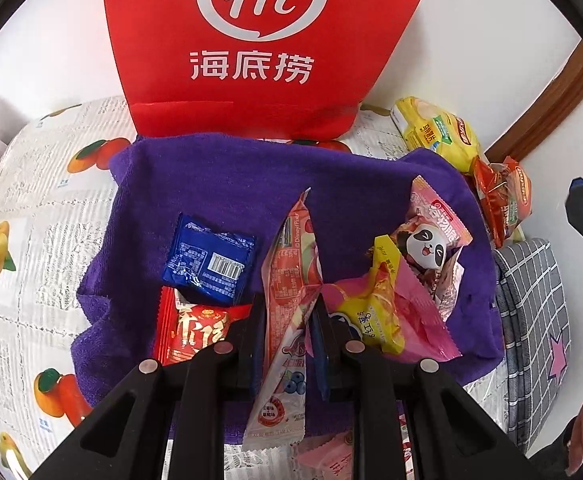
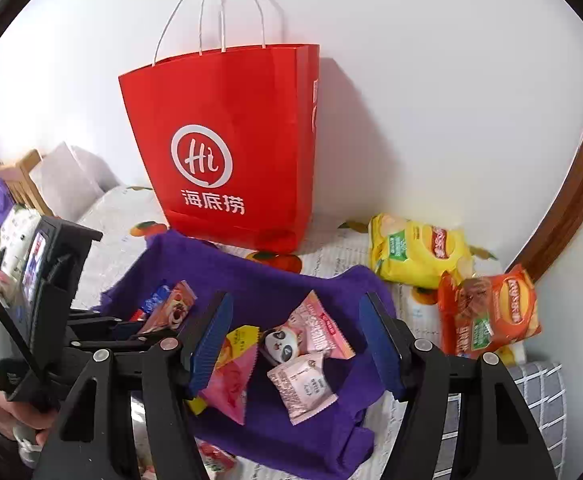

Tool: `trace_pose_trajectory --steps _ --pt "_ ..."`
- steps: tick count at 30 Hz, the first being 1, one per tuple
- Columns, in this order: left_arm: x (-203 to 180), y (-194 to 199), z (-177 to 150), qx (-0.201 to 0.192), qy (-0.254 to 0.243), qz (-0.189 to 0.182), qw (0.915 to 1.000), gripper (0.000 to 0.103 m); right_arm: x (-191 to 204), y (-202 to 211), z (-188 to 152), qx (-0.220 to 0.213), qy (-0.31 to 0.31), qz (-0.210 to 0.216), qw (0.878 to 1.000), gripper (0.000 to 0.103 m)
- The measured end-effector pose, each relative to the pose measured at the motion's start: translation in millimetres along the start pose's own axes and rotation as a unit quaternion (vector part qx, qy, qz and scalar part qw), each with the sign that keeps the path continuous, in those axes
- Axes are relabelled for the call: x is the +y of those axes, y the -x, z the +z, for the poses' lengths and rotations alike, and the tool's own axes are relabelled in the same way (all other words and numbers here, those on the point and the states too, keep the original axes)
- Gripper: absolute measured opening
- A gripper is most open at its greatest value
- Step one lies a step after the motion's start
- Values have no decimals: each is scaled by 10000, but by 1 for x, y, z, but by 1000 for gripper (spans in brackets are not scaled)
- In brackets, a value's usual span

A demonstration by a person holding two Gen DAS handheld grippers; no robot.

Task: Organize snacks
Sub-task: 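Lower the stick packet onto the towel and open the left tool, then move the right tool to the white strawberry packet while the left tool withdraws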

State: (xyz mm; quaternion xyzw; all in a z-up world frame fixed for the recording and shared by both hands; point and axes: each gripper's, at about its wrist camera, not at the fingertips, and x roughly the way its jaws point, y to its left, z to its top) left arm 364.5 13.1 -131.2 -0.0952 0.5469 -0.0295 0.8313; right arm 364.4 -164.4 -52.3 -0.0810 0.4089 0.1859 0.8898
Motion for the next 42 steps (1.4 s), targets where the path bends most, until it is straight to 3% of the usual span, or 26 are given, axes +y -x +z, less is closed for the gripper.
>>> trace_pose_trajectory --steps 8,20,26,30,35,42 --pt "-1 -1 -2 -51 -12 -11 10000 20 7 6 1 0 214 252 9995 65" --pt "1 -7 -2 -17 53 -1 10000 21 18 8 0 -29 462 194 9987 67" --pt "3 -6 -1 126 125 -57 9998 32 18 7 0 10 420 217 9989 67" --pt "6 2 1 131 130 83 9998 56 22 8 0 -8 472 308 9984 67" --pt "6 17 5 -111 1 274 9996 59 33 9 -2 -20 634 401 9972 67" --pt "20 30 10 -183 161 205 9995 60 41 15 -1 -32 605 730 9955 67"
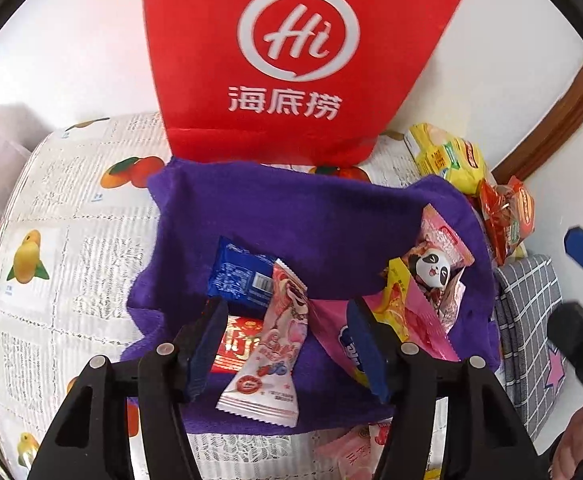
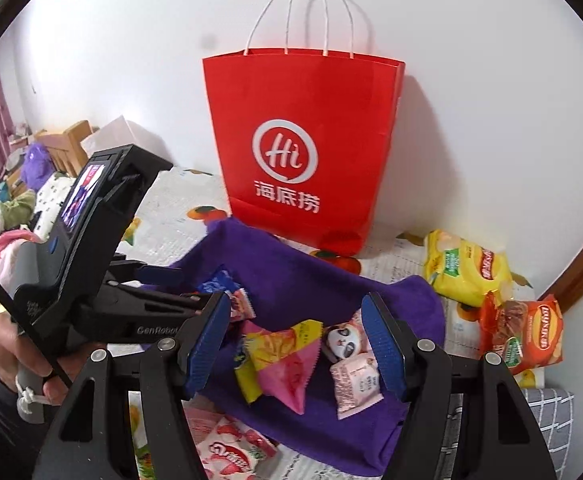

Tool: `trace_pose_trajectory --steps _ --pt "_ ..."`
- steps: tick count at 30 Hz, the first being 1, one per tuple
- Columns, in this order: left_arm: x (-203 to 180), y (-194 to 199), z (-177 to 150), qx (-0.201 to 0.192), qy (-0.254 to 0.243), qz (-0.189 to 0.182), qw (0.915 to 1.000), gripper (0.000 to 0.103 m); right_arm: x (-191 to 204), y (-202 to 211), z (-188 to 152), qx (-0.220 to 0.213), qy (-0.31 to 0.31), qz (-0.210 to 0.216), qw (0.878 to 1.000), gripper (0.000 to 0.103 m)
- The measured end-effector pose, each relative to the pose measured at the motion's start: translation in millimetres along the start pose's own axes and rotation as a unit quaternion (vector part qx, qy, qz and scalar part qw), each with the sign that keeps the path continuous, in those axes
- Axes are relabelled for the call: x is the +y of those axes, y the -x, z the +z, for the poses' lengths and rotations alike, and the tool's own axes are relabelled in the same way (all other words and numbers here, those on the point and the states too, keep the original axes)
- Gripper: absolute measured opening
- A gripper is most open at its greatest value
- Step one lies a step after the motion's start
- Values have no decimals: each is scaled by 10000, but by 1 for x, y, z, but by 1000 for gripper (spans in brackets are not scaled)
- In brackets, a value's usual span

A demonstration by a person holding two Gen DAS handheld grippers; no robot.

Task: Organize snacks
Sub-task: 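Move the right tool to the white strawberry packet while the left tool withdraws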

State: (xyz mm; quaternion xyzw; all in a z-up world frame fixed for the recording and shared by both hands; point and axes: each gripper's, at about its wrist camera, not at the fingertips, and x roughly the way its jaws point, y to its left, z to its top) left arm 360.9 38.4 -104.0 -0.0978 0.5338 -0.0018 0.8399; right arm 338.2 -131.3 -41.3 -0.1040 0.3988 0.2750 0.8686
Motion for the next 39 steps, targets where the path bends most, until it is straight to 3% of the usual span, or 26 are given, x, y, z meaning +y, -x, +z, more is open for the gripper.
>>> trace_pose_trajectory --steps 6,9,13,19,21,27,30,39 --pt "12 6 4 -3 178 -55 9998 60 14 -1 -1 37 31 75 10000 67" --pt "16 12 5 -63 220 -83 9997 60 24 -9 -4 307 -57 161 9994 67" --pt "20 16 6 -96 232 -59 9997 60 35 -15 -10 486 -56 -22 9988 66" --pt "24 23 6 -123 289 -238 9992 60 38 -19 -53 911 -460 -72 9948 66" --pt "22 27 6 -154 290 -275 9991 60 35 -21 -76 1120 -777 -47 9907 66" --pt "6 41 1 -265 -127 -285 9992 60 16 -40 -136 1783 -2051 189 9622 66" --pt "-2 52 -2 -402 -329 -291 9982 60 11 -40 -145 1806 -2397 201 9537 66" --pt "-16 82 -10 -658 -674 -591 9938 64 27 -54 -140 1990 -2554 143 9460 66"
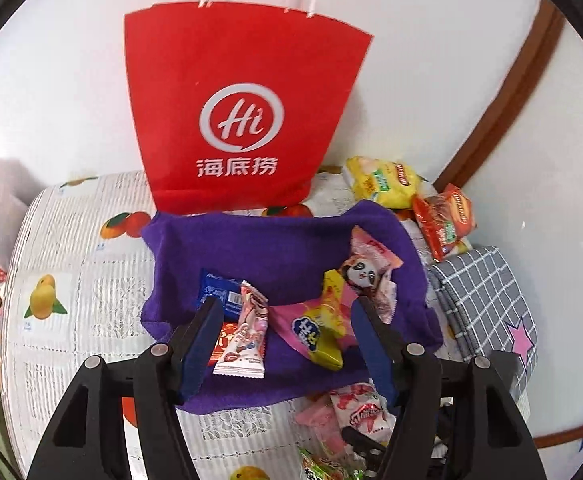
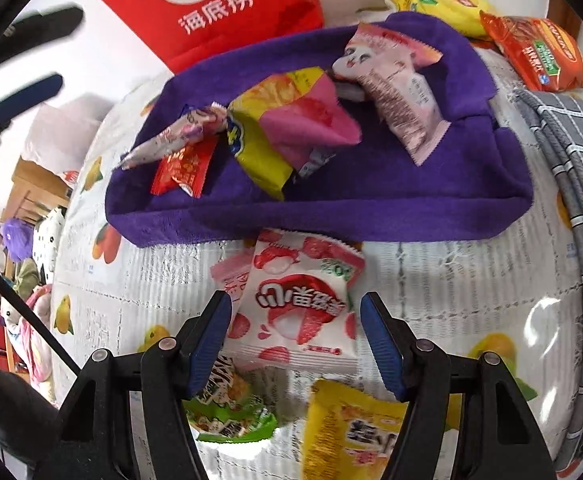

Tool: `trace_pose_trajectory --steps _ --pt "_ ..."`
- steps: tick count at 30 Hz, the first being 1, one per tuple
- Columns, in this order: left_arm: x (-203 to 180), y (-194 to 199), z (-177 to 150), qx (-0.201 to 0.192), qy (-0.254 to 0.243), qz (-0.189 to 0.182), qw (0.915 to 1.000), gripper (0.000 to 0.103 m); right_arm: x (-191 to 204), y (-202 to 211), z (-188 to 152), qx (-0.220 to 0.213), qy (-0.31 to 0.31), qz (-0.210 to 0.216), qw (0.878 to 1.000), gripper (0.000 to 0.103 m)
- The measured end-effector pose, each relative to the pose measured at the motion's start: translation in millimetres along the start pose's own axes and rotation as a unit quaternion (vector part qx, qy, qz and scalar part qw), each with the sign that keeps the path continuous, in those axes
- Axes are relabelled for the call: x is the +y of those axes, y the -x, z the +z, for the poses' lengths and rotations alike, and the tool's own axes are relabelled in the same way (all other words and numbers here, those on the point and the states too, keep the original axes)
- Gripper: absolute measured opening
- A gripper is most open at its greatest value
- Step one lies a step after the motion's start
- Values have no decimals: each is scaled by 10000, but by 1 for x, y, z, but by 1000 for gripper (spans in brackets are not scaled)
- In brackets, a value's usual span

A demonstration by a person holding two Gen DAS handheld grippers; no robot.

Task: Organize snacks
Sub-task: 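Move the right tool to the white strawberry packet while the left tool withdraws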

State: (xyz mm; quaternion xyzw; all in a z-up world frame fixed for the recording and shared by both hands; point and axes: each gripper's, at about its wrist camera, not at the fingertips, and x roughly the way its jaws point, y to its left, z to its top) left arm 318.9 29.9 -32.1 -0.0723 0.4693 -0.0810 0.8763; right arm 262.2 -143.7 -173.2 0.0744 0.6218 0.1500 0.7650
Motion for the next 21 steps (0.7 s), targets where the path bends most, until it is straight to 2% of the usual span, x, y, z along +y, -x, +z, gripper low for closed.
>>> trace_pose_trajectory --steps 3,7,12,16,21 --pt "-1 7 -1 -81 -10 -44 10000 64 4 -8 3 23 3 -202 9998 65" --pt "-1 11 -2 -121 20 -51 9999 65 4 -12 3 81 -26 -256 9996 59" --pt "-5 13 -3 -127 -44 -72 9999 65 -2 10 -8 -226 -11 -242 9995 57" --pt "-8 17 -5 -184 -64 -34 9998 65 -19 43 -26 -614 -173 -97 9979 57" --pt "-18 12 -7 -149 -177 72 9997 65 -45 79 -53 -1126 -352 -245 9927 57"
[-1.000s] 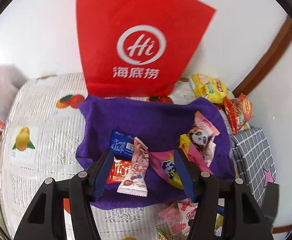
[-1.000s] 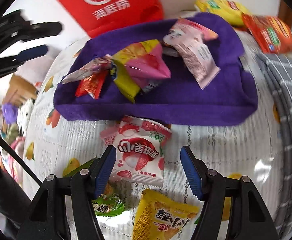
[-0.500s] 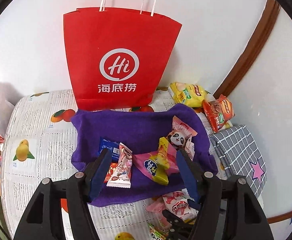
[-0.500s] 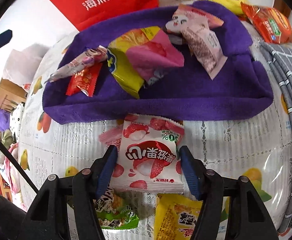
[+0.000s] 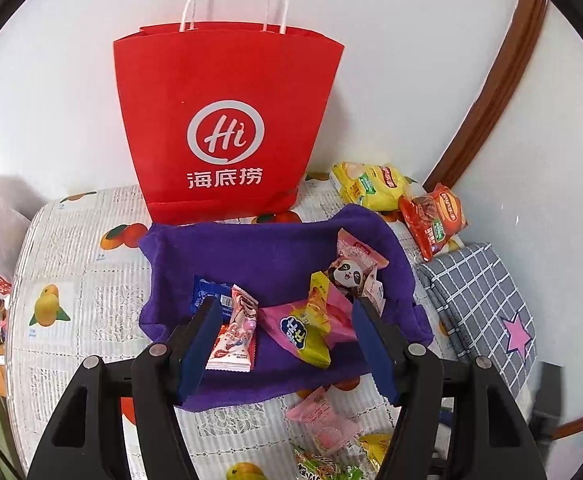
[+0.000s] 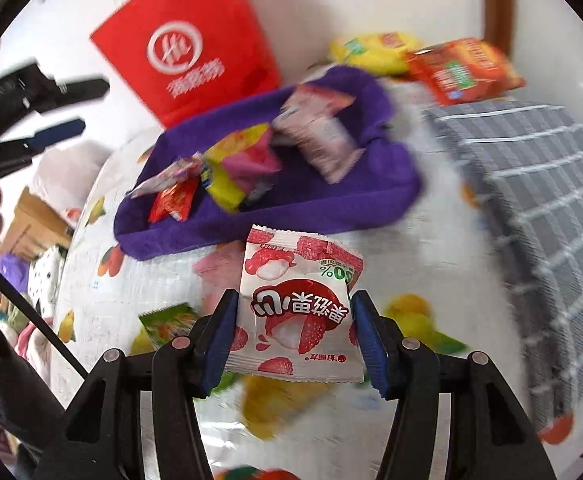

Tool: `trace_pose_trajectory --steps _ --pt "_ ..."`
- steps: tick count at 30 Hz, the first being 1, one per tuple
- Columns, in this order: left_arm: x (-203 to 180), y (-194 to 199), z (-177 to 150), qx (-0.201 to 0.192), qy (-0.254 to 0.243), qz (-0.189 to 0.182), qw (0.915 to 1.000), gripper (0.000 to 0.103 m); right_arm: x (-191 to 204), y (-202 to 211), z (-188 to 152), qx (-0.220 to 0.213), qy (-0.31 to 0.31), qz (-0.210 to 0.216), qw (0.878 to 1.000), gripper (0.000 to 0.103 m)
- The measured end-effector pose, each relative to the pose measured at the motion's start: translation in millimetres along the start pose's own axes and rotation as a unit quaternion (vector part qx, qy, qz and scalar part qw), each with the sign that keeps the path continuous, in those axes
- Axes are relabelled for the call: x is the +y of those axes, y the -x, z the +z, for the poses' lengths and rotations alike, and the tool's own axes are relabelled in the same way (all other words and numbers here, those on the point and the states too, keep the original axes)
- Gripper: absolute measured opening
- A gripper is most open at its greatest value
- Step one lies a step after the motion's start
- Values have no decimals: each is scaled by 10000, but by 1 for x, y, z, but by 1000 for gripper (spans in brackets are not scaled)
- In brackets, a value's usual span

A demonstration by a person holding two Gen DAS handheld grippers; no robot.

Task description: Organize snacks

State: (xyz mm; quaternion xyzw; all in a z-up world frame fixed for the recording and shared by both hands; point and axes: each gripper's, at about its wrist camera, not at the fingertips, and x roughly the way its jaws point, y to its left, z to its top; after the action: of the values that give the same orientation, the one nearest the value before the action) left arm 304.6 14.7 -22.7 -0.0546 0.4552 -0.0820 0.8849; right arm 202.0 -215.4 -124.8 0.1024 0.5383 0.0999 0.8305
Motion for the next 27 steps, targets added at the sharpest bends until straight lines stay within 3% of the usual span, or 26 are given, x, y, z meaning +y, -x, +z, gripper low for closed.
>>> trace_pose_trajectory --steps 3,7,13,22,27 --pt "-8 -3 -3 19 -61 47 10000 65 -20 12 -17 -181 68 -414 9990 57" --pt "-21 -7 -7 50 -131 85 9999 65 -34 7 -42 -111 318 -836 9959 57" --pt "-39 -12 -16 16 -140 153 9998 65 -49 -8 -64 12 420 -756 9963 57" --pt "-54 -5 -53 -70 -361 285 9989 65 -54 -11 -70 -517 386 -697 9955 58" --pt "-36 -16 -97 359 -174 167 9991 65 -48 -15 -77 -786 650 -962 9901 61"
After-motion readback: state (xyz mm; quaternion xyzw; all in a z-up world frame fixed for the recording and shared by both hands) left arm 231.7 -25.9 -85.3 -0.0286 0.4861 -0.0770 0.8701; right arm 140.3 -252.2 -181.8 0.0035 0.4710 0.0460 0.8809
